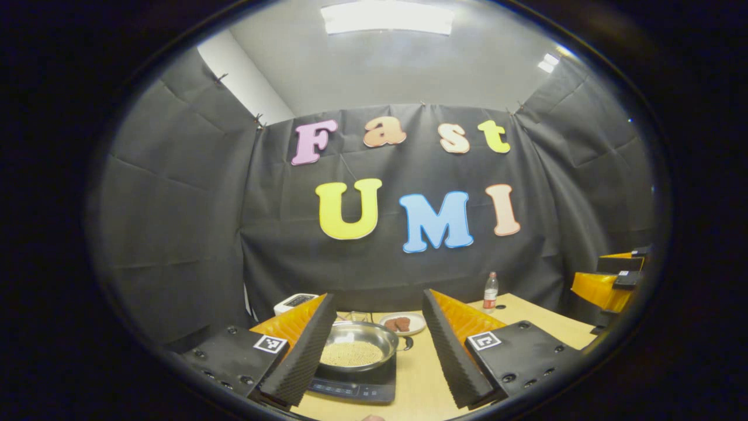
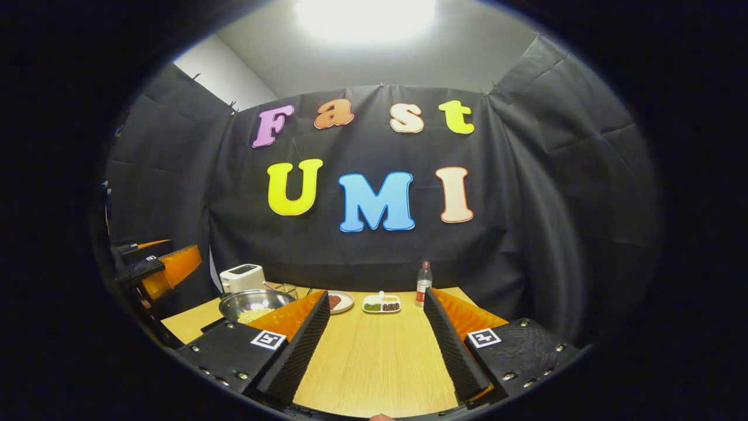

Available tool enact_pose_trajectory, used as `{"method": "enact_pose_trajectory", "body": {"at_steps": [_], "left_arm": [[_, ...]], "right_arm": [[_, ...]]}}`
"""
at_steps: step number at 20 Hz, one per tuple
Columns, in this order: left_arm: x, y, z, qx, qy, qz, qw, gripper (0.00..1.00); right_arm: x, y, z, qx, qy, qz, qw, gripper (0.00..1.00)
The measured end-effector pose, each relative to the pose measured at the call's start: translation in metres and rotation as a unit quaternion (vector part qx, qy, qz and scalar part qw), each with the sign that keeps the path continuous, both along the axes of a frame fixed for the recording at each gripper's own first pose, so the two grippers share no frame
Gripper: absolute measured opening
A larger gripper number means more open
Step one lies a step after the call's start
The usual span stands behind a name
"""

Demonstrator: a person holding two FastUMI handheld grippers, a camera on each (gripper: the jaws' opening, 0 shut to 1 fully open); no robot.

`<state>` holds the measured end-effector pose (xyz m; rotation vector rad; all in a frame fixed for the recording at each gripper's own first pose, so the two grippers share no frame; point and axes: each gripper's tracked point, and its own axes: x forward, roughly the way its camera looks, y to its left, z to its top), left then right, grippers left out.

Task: First push the handle of the pot to place it horizontally, then grasp the pot with both hands and set it on the induction cooktop.

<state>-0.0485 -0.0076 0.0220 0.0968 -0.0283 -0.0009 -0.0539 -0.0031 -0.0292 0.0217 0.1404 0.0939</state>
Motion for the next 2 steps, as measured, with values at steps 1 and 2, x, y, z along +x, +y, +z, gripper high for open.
{"method": "enact_pose_trajectory", "body": {"at_steps": [1, 2], "left_arm": [[-0.0030, 0.0045, 0.0022, -0.001, -0.004, 0.003, 1.000, 0.96], [-0.0055, 0.0078, 0.0037, -0.005, -0.008, 0.006, 1.000, 0.96]], "right_arm": [[-0.0005, 0.0030, 0.0014, 0.000, -0.002, 0.003, 1.000, 0.97], [-0.0013, 0.0049, 0.0021, -0.001, -0.003, 0.004, 1.000, 0.97]]}}
